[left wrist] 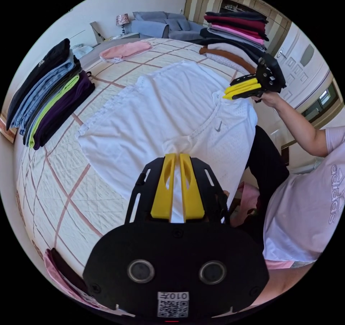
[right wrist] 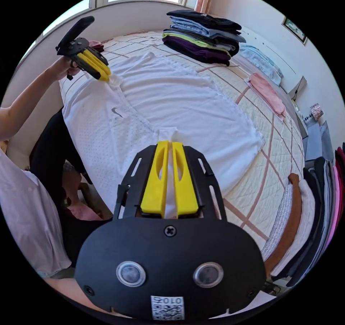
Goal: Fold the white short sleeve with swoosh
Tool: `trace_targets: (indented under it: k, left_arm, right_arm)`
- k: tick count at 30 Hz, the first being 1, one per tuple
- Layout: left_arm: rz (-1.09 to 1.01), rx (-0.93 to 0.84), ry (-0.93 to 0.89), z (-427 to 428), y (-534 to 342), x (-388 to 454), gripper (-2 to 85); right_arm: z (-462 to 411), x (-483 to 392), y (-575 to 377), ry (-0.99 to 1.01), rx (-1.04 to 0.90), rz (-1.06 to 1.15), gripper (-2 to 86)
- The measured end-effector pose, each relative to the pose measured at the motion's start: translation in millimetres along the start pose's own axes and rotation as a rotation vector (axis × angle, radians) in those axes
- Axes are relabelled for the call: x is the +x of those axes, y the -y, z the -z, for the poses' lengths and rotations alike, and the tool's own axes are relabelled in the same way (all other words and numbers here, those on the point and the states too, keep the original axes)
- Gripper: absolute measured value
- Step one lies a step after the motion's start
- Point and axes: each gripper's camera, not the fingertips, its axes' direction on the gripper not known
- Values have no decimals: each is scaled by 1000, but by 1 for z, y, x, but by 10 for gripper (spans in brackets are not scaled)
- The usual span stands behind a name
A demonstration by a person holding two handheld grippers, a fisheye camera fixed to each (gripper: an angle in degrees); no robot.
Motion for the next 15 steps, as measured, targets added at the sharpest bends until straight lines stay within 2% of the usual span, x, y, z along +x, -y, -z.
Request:
trace_targets:
  k: [3,5,10,15]
  left_arm:
    - [34,69,-32,20,-3,-10,4]
    - [62,60,19,25,-3,-16,1]
    - [120,-23,156,22,5,-27,0]
    - [185,103,260,69,-4,-15,1]
  right_arm:
    - [20,13,2,-3,51,-38,38]
    - [36,29,6,36,120,-90,37]
    - [7,37,33,49,-47,-106,30]
    - [59,40,20,8,139,-210,22]
